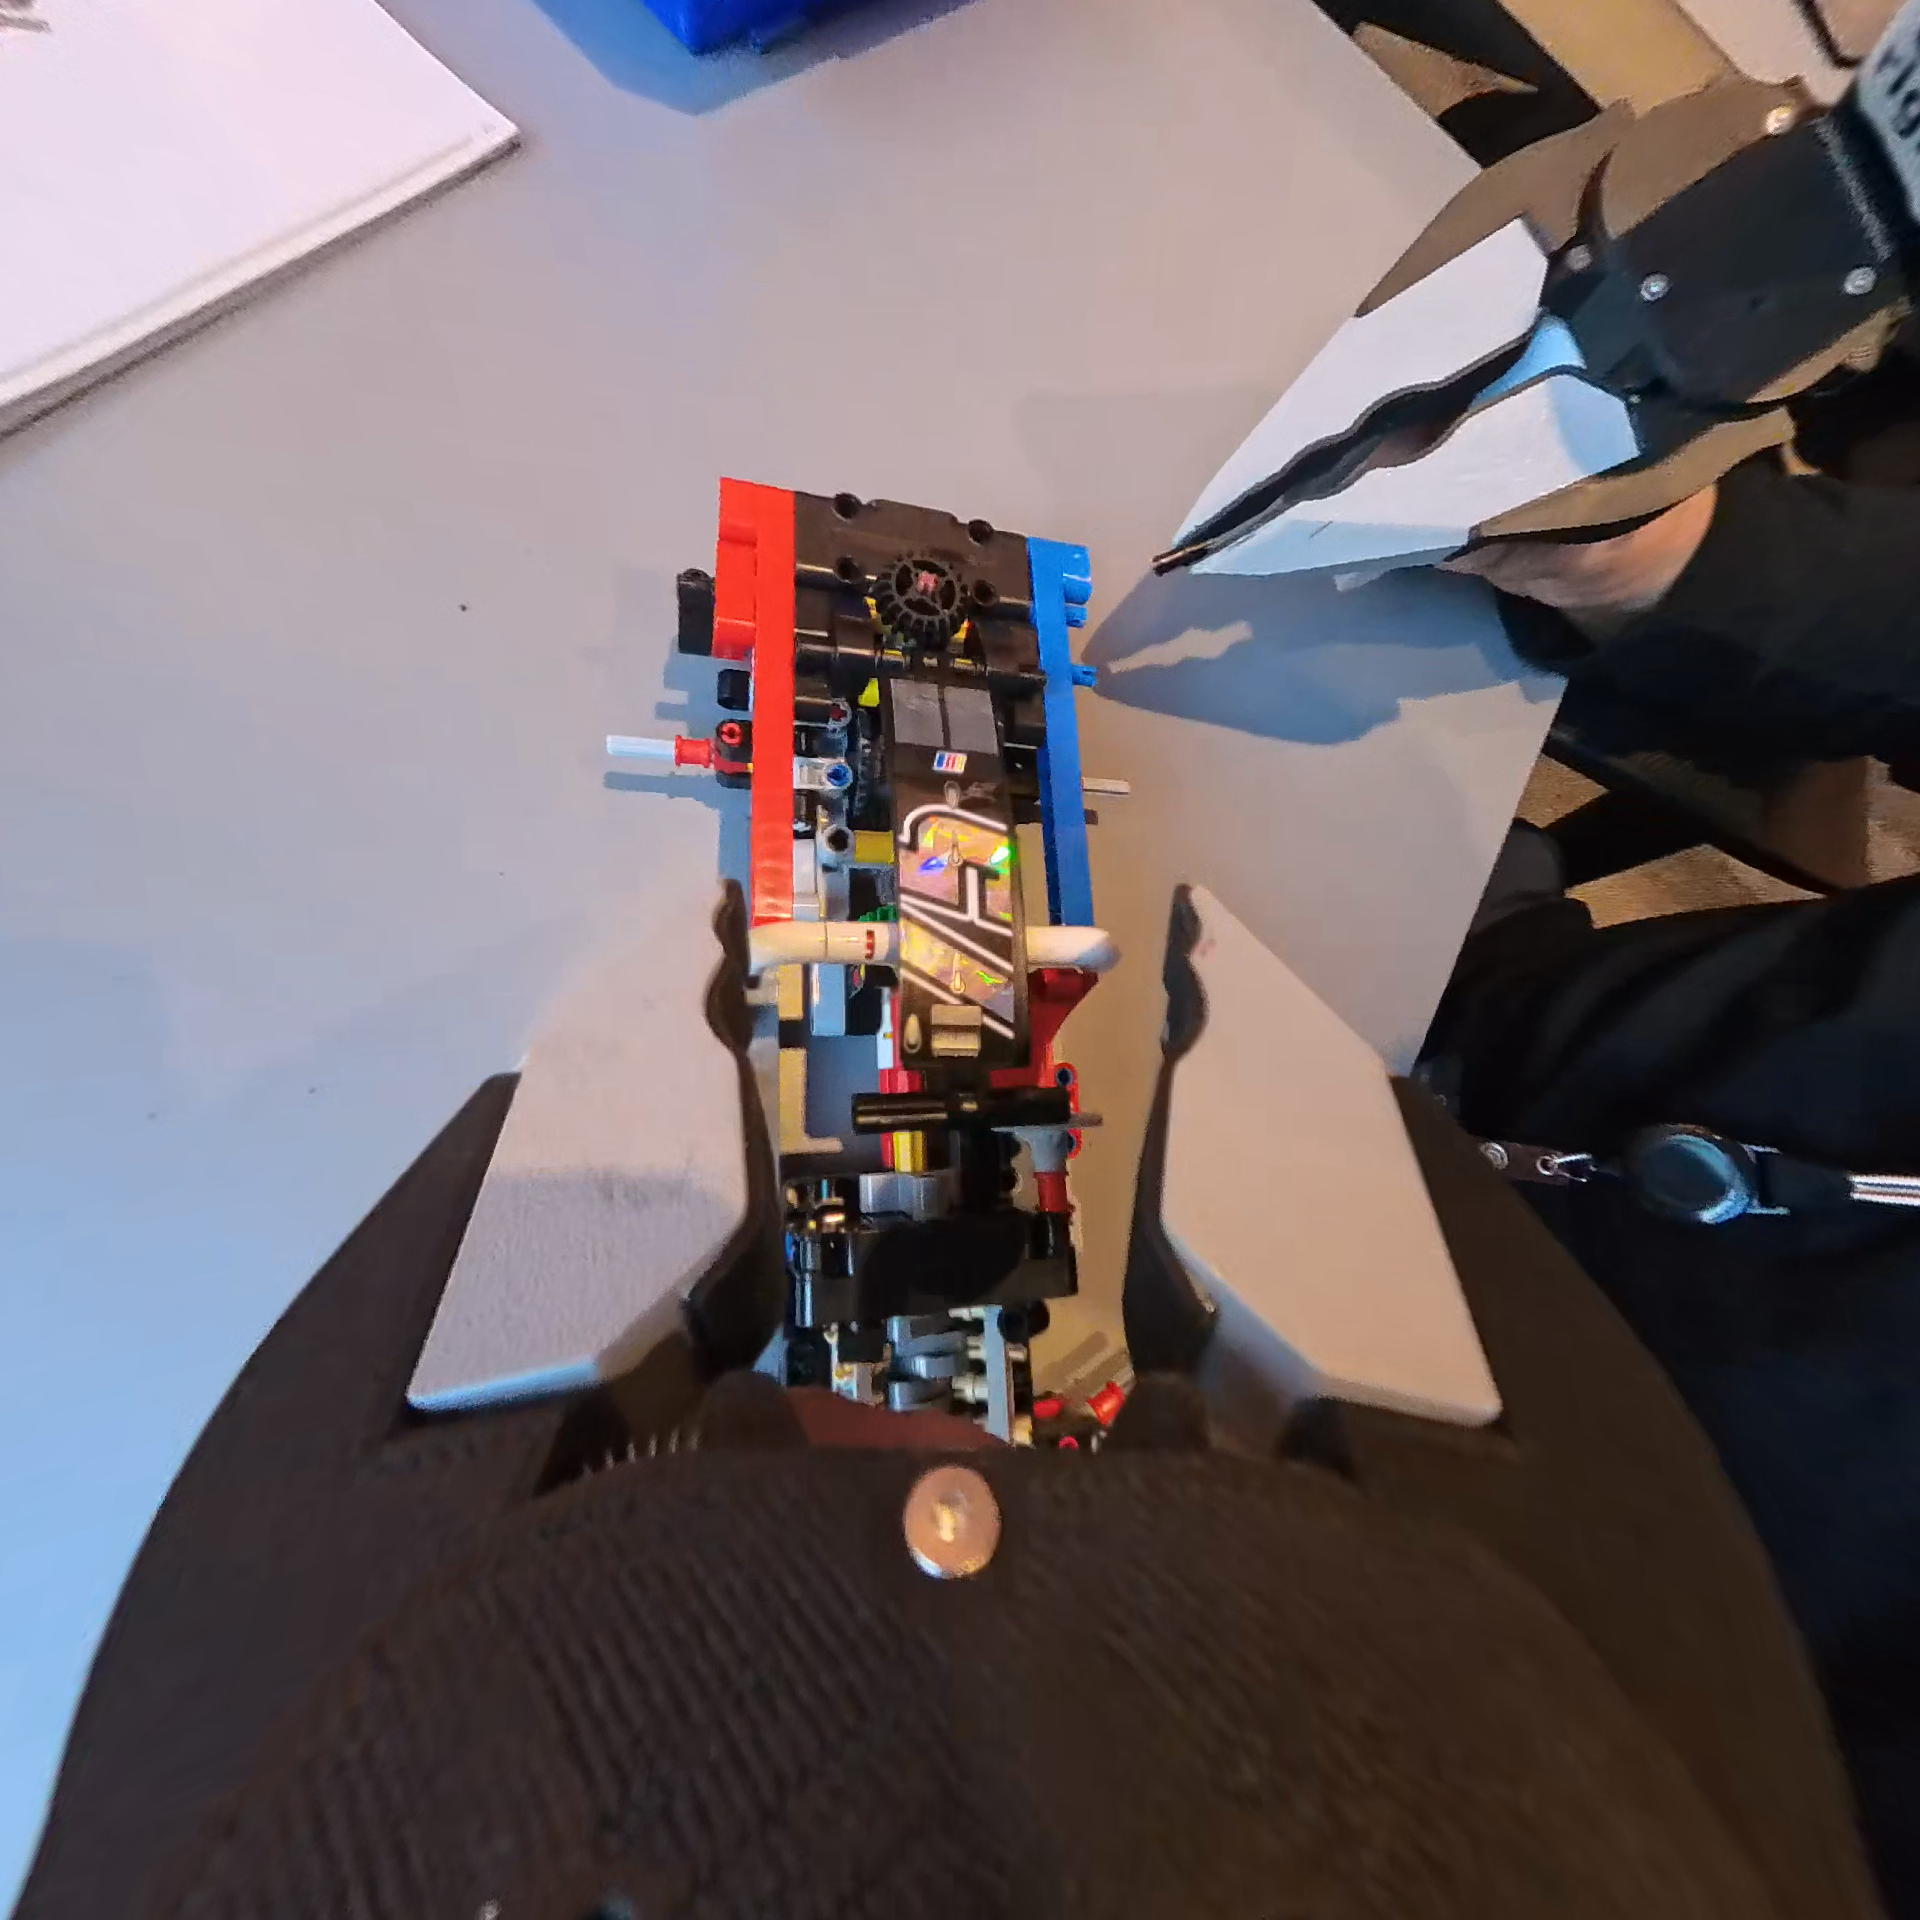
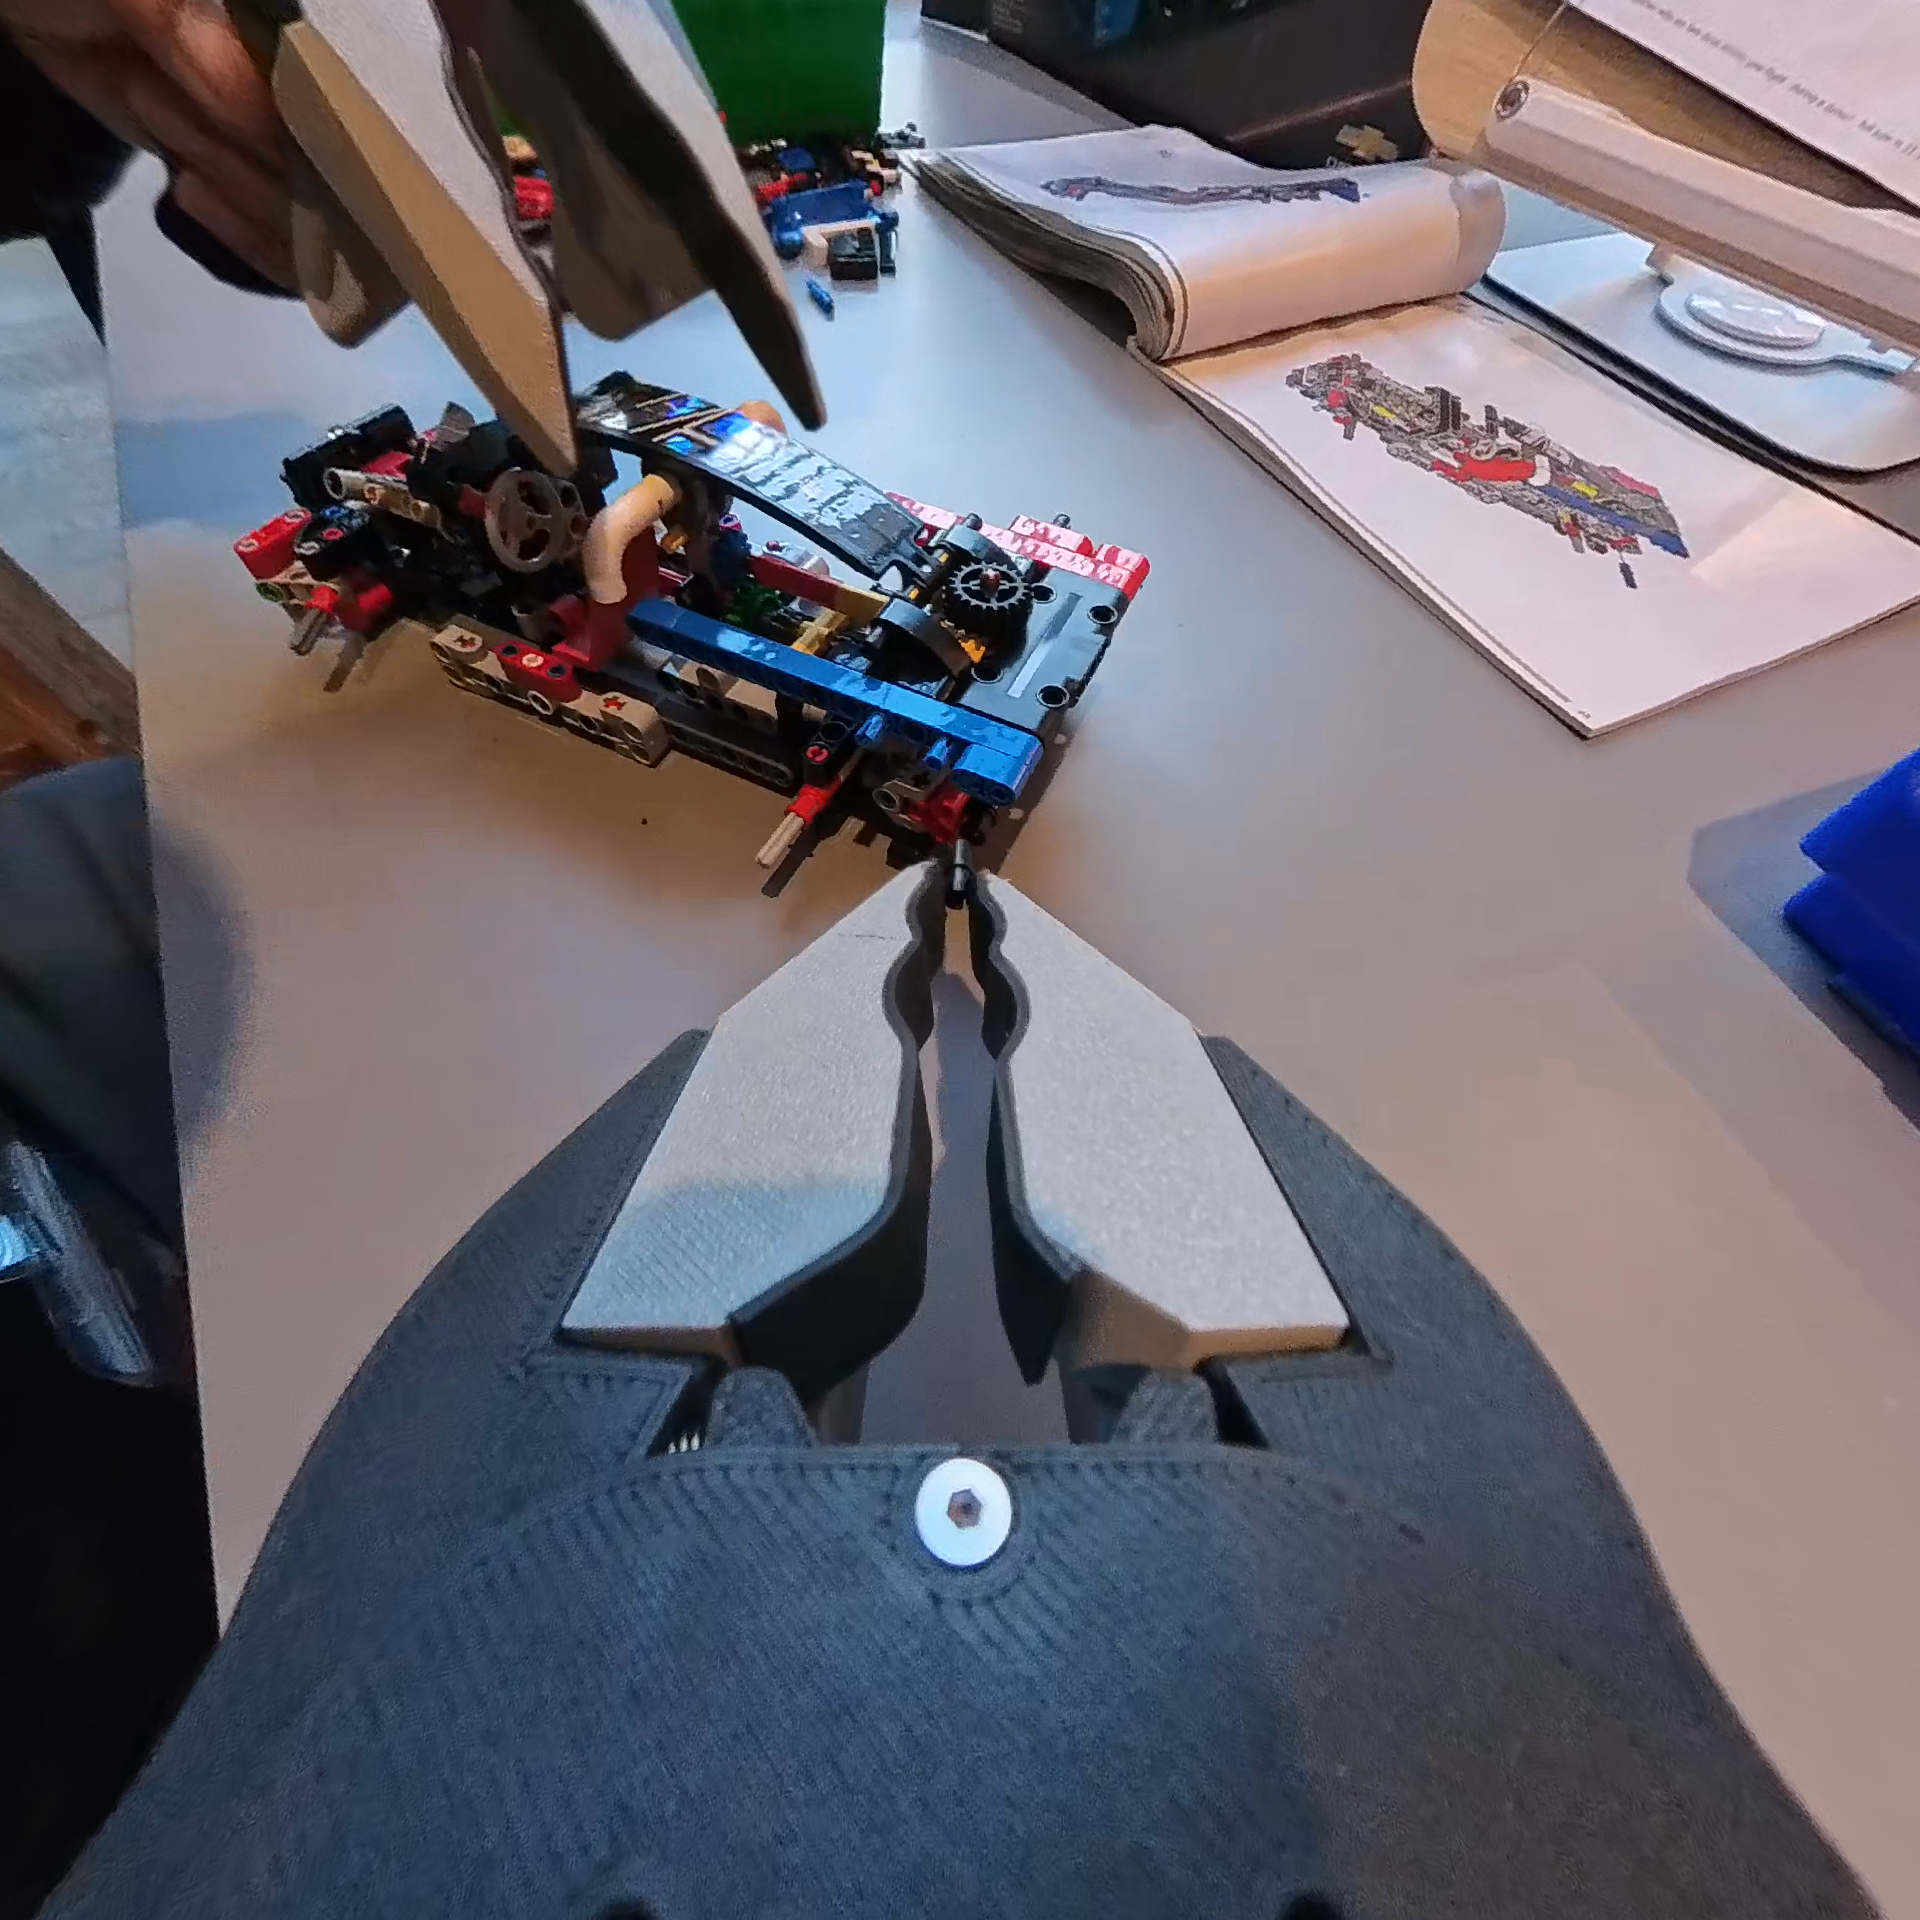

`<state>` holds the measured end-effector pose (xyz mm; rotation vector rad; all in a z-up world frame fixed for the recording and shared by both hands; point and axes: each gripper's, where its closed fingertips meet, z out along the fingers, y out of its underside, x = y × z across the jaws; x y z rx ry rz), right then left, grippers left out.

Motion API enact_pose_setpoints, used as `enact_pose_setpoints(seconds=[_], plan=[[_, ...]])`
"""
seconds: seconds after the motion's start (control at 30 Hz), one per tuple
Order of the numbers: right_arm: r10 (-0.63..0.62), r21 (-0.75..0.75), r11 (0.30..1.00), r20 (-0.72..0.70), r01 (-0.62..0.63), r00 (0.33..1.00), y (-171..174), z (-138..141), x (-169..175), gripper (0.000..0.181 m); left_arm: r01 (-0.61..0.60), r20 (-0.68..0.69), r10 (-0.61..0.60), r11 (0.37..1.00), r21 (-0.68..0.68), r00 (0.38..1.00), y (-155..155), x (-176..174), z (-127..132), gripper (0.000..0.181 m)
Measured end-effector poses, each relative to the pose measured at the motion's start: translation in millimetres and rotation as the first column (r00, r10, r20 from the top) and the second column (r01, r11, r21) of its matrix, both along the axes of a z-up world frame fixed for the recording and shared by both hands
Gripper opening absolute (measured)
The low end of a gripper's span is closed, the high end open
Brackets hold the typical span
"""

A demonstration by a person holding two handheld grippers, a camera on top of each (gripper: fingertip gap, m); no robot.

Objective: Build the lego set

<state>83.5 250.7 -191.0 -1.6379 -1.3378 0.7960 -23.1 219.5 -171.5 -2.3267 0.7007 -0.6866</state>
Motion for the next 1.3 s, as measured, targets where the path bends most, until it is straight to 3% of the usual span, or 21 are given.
enact_pose_setpoints(seconds=[0.13, 0.4, 0.5, 0.57, 0.8, 1.03, 1.3], plan=[[-0.015, -0.022, 1.000, 0.021, 0.015, 1.000, 1.1, -3.8, -0.1, 0.001, -0.005, 0.026, 0.005, 1.000, -0.011, 1.000, -2.1, -2.0, -2.8, 0.080], [-0.014, -0.031, 0.999, 0.007, 0.014, 1.000, 2.5, -2.1, -0.4, 0.001, -0.005, 0.080, 0.005, 1.000, 0.003, 0.997, -19.3, 16.5, 2.6, 0.105], [-0.014, -0.037, 0.999, 0.002, 0.014, 1.000, 3.2, -1.6, -0.3, 0.001, 0.023, 0.126, -0.023, 1.000, 0.000, 0.992, -32.4, 27.9, 7.1, 0.098], [-0.016, -0.045, 0.999, -0.011, 0.015, 1.000, 3.9, 0.0, 0.0, 0.001, 0.052, 0.206, -0.053, 0.999, 0.008, 0.977, -40.9, 35.4, 19.0, 0.076], [-0.016, -0.088, 0.996, -0.052, 0.011, 0.999, 5.7, 4.6, 2.3, 0.001, -0.080, 0.193, 0.053, 0.987, 0.136, 0.980, -27.8, 2.4, 40.1, 0.076], [-0.020, -0.051, 0.999, -0.036, 0.018, 0.999, 3.9, 3.6, 6.4, 0.001, -0.195, 0.140, 0.174, 0.969, 0.154, 0.975, 2.8, -16.8, 25.6, 0.073], [-0.020, -0.130, 0.991, -0.013, 0.019, 1.000, -3.0, -0.9, 5.9, 0.001, -0.132, 0.089, 0.119, 0.978, 0.164, 0.989, 4.5, 2.7, 17.2, 0.073]])
